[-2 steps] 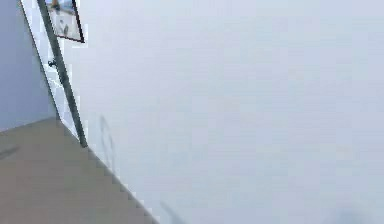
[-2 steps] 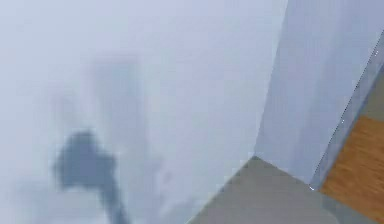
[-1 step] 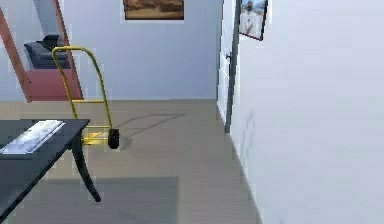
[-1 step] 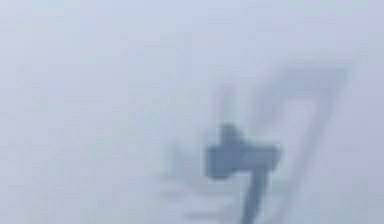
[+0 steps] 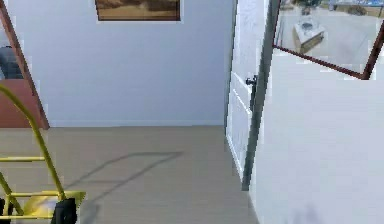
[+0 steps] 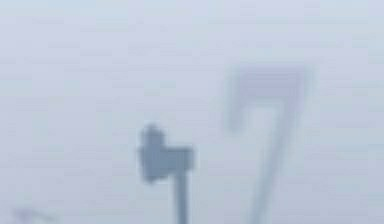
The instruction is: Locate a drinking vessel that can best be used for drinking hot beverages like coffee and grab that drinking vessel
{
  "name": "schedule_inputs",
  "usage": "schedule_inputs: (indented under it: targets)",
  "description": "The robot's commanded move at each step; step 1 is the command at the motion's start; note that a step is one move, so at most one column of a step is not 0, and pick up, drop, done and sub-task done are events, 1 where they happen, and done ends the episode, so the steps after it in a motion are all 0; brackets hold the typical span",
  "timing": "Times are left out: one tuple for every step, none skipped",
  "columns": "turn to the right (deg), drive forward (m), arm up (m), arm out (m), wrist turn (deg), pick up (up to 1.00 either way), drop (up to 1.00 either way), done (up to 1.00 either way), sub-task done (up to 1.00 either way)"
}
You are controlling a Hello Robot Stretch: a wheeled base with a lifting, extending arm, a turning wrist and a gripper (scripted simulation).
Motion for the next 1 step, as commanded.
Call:
schedule_inputs:
  targets:
    - [-3.0,0.0,0.0,0.0,0.0,0.0,0.0,0.0,0.0]
